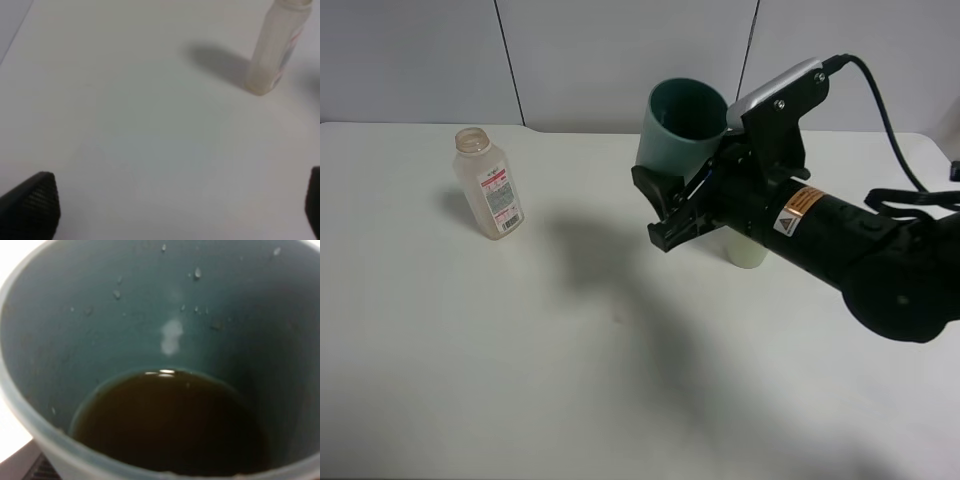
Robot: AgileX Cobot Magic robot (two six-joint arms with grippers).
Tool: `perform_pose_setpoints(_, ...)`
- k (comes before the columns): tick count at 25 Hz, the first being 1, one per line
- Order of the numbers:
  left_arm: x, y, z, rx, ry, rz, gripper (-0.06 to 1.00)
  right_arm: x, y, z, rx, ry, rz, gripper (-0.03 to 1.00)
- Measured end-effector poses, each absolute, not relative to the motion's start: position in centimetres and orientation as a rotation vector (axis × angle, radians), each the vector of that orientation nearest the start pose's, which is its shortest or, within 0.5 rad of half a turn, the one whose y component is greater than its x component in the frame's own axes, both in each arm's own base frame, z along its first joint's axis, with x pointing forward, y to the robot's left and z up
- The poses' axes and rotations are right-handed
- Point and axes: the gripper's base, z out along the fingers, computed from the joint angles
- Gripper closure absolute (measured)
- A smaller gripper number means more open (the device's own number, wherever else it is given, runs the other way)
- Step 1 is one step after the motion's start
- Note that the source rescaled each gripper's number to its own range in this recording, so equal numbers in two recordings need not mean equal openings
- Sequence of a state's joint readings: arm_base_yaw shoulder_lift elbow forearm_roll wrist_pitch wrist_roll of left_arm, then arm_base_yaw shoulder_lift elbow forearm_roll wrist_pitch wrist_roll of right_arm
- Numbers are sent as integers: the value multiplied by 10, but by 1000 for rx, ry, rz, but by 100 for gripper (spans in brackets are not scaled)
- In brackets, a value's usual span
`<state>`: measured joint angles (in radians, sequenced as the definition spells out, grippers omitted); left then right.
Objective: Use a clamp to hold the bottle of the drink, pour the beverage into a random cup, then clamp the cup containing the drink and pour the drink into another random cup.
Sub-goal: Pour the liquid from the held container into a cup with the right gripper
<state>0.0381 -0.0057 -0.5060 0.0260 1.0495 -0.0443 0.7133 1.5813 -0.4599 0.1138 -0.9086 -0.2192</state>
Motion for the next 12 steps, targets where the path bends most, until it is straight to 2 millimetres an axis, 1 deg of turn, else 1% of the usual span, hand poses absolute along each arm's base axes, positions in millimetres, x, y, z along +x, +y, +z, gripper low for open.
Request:
perform_pose_setpoints(7,-6,2,280,-84,2019,27,-6,231,135,209,-597,1627,235,96)
perform_pose_setpoints(11,-6,2,280,-84,2019,27,-6,238,109,215,-574,1669,189,96)
perform_pose_setpoints(12,-6,2,280,-84,2019,27,-6,240,100,217,-544,1686,185,96)
